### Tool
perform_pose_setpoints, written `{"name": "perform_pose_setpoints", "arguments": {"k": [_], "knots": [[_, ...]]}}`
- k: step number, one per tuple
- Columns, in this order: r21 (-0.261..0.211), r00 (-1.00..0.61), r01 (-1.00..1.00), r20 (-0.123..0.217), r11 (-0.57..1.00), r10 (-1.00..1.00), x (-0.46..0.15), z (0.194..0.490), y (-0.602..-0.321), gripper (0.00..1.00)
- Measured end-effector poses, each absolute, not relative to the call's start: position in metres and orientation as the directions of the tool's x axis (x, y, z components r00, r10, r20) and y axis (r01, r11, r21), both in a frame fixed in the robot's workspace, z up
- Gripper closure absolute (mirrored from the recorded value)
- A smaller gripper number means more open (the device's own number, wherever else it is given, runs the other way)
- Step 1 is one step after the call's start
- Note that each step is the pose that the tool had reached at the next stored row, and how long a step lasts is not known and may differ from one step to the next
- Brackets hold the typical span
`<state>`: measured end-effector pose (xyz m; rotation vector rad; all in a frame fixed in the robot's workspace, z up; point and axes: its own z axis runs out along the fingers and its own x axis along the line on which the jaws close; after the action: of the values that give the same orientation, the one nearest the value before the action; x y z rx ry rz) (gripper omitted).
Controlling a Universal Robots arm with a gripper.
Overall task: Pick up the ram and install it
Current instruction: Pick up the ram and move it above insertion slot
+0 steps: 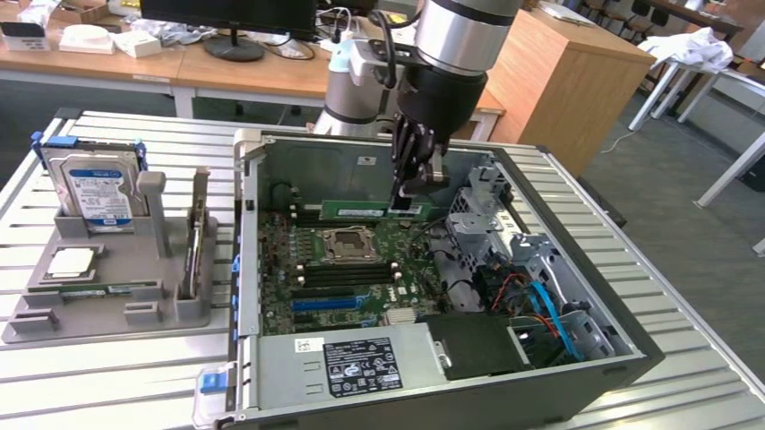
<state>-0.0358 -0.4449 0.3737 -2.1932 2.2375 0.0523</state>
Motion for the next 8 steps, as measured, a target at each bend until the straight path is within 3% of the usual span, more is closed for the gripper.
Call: {"name": "perform_pose_setpoints", "arguments": {"k": [8], "knots": [[0.018,-0.02,-1.0,-0.029,0.02,-0.999,-0.0358,0.3674,-0.4449,0.89]]}}
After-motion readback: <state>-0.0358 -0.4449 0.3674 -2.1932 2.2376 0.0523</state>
